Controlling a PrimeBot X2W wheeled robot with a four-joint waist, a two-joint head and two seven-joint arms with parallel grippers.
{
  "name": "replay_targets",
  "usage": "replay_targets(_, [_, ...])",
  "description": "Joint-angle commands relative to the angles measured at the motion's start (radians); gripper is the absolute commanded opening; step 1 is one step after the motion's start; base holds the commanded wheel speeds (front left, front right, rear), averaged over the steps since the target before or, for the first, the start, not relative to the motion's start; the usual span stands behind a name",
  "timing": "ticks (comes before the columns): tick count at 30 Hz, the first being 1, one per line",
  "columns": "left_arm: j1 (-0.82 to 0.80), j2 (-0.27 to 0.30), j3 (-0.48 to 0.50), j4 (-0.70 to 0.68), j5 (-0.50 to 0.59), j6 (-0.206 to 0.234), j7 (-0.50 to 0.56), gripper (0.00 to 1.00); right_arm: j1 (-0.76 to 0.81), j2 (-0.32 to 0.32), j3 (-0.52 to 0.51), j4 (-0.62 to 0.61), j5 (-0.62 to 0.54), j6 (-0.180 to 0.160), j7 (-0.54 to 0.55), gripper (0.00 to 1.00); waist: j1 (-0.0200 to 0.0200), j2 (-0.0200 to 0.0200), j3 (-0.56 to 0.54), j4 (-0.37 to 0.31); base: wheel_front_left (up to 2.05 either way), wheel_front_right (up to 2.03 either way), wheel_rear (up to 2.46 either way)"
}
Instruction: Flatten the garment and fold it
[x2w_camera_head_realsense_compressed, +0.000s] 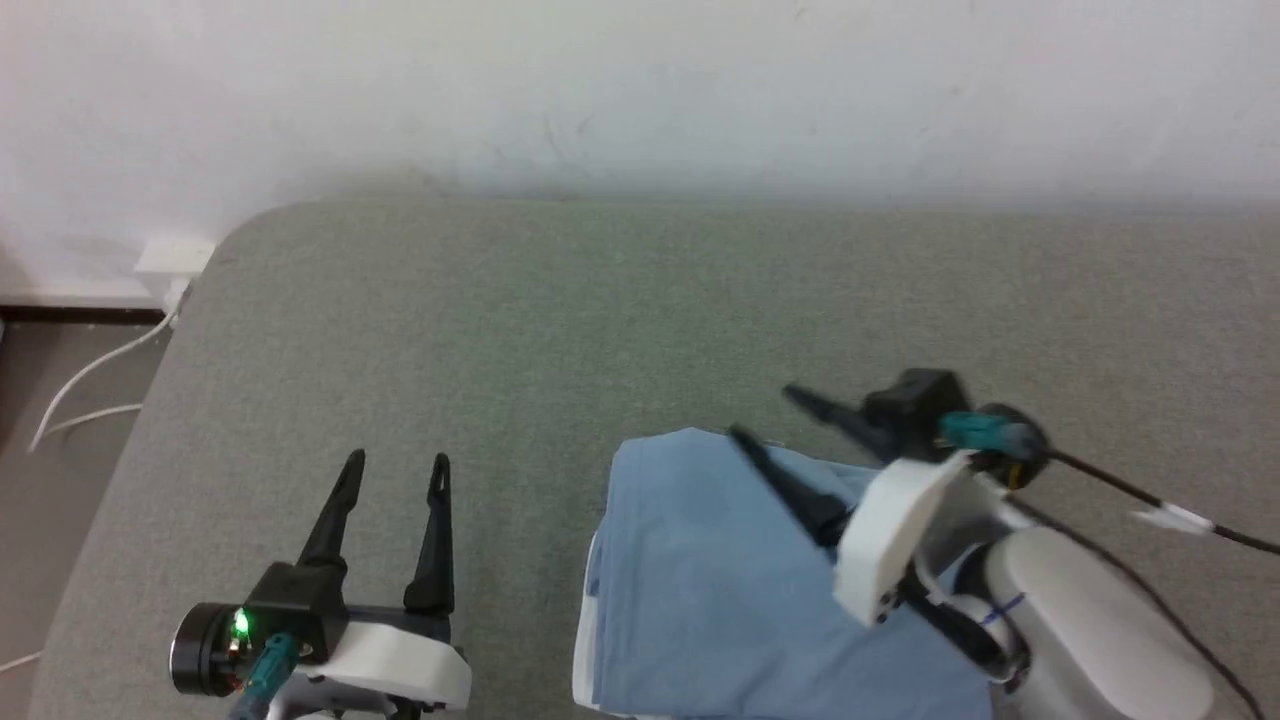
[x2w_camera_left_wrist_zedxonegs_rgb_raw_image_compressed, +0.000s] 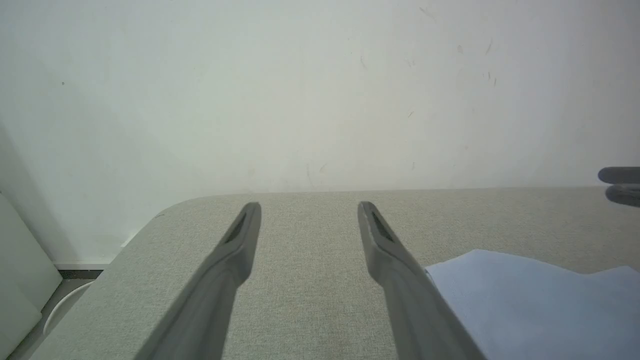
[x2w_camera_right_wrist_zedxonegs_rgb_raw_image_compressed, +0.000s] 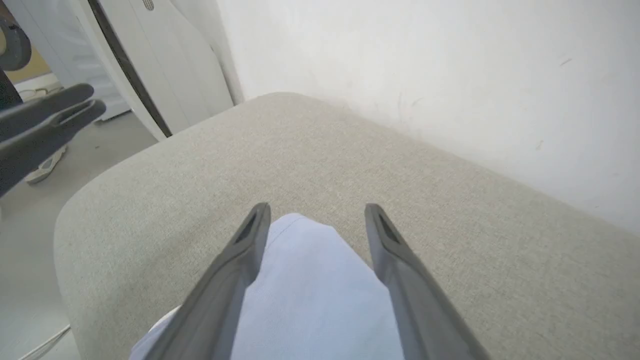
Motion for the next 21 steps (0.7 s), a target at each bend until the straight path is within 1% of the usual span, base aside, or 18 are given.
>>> replay_targets(1, [0.010,-0.008,0.007,-0.001,-0.009,0.000,-0.005,1.00,0.023,0.003,-0.034,-0.010,-0.033,-0.001,-0.024,1.00,0.0000,0.0000,-0.011,-0.014,0.00,0.00,0.00])
replay_targets(4, [0.015,-0.015,0.019,-0.005,-0.013,0.005,-0.005,1.00,0.103,0.002,-0.177,-0.052,-0.130,-0.001,-0.072,1.00,0.0000,0.0000,-0.016,-0.025,0.00,0.00,0.00])
replay_targets(10, [0.035,-0.025,0.054,-0.012,-0.027,0.019,-0.005,1.00,0.282,-0.002,-0.421,-0.179,-0.214,-0.001,-0.126,1.00,0.0000,0.0000,-0.018,-0.054,0.00,0.00,0.00])
replay_targets(14, [0.052,-0.027,0.078,-0.022,-0.037,0.027,-0.005,1.00,0.366,-0.001,-0.536,-0.268,-0.234,-0.001,-0.175,1.00,0.0000,0.0000,-0.021,-0.074,0.00,0.00,0.00])
replay_targets(16, [0.058,-0.026,0.086,-0.027,-0.040,0.030,-0.005,1.00,0.403,0.011,-0.582,-0.320,-0.239,-0.001,-0.192,1.00,0.0000,0.0000,-0.019,-0.081,0.00,0.00,0.00])
replay_targets(18, [0.061,-0.025,0.092,-0.032,-0.042,0.032,-0.005,1.00,0.436,0.021,-0.637,-0.351,-0.234,-0.001,-0.186,1.00,0.0000,0.0000,-0.014,-0.084,0.00,0.00,0.00])
replay_targets(21, [0.060,-0.026,0.094,-0.038,-0.043,0.035,-0.005,1.00,0.473,0.045,-0.747,-0.377,-0.182,-0.001,-0.159,1.00,0.0000,0.0000,-0.004,-0.081,0.00,0.00,0.00])
